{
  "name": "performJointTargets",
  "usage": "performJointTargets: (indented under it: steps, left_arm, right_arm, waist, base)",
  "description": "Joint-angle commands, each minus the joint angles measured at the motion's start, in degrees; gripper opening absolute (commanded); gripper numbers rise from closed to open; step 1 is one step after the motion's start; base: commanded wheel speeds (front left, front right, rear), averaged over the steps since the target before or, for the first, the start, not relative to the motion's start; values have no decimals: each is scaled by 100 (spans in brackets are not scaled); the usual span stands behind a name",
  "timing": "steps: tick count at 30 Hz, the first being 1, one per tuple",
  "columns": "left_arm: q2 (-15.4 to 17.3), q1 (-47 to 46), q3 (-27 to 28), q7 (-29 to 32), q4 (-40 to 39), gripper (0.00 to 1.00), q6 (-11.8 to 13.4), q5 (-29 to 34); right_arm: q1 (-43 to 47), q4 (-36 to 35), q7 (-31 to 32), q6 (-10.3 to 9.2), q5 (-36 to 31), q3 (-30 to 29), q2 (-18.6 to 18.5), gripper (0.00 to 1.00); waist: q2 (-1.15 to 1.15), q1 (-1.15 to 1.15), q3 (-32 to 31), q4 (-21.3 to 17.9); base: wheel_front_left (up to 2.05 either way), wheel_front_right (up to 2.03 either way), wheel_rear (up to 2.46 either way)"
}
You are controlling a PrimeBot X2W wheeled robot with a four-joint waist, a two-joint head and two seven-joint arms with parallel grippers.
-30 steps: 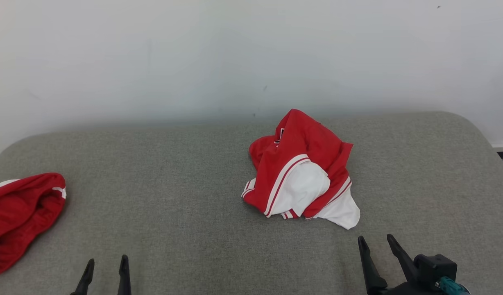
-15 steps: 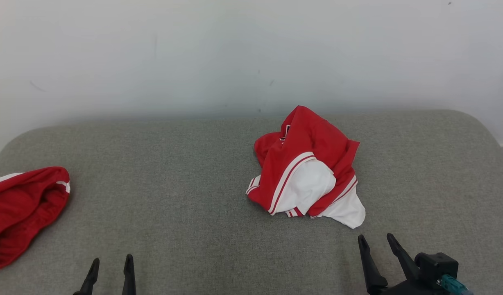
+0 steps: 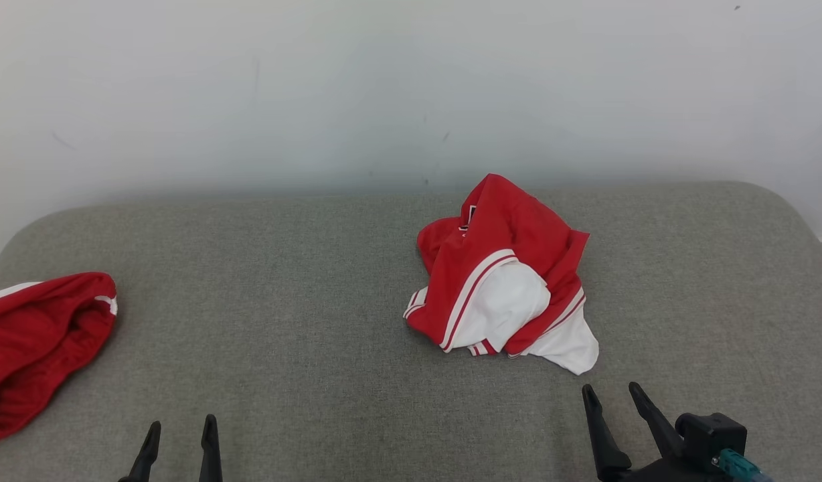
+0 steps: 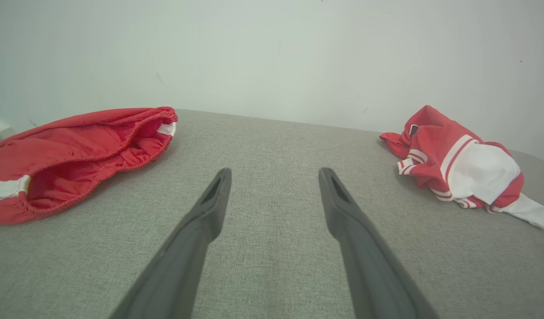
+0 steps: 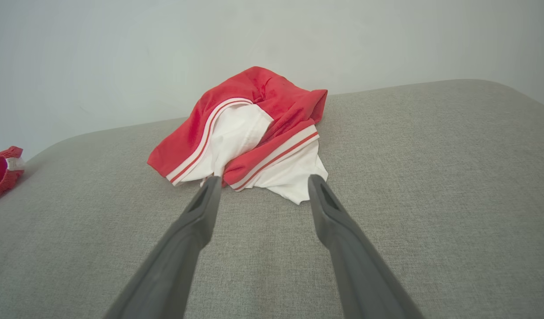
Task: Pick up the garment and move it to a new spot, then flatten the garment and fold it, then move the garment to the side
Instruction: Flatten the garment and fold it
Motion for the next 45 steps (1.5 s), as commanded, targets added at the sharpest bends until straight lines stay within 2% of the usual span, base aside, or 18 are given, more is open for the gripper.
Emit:
performJointTargets:
  steps: [1,7,12,18,23,28,33,39,45]
  left_arm:
    - [31,92,-2,14,-38,100,19,11]
    - [56,117,-48,62,-146,100,23,-5]
    - [55,-20,-171,185,-131,100,-31,20]
    - [30,-379,-432,393,79,100,-250,44]
    - [-93,-1024,-799,555,534,100,-607,153]
    - [-204,-1586,-1062,710,1014,100,-731,344]
    - [-290,-2154,-1248,1028,1526,100,-676,542]
    - [-343,-2672,-1313,1430,2216,100,-361,744]
    - [-299,-2933,-1302,1657,2751,100,-50,907]
  right_arm:
    - [-23,-26,-7,6,14,15,-2,100]
    - [-42,-14,-3,6,36,35,-3,100]
    - [-110,-25,37,6,-26,55,-3,100]
    - [-145,-80,104,6,-171,33,-3,100]
    - [-189,-155,155,6,-219,4,-1,100]
    - [-247,-227,136,6,-119,57,-2,100]
    - [-282,-162,70,6,-20,117,1,100]
    - [-353,-33,-64,6,97,255,0,100]
    - [-370,74,-147,6,176,325,1,100]
  waist:
    - [0,0,3,-2]
    - [0,0,20,-36]
    - [0,0,50,-229]
    - [0,0,179,-802]
    - [0,0,389,-1433]
    - [0,0,611,-1943]
    - [0,0,805,-2323]
    - [0,0,960,-2688]
    - [0,0,1023,-2844]
  base:
    - [0,0,0]
    - [0,0,0]
    - [0,0,0]
    - [0,0,0]
    - [0,0,0]
    - [0,0,0]
    - [0,0,0]
    - [0,0,0]
    - [0,0,0]
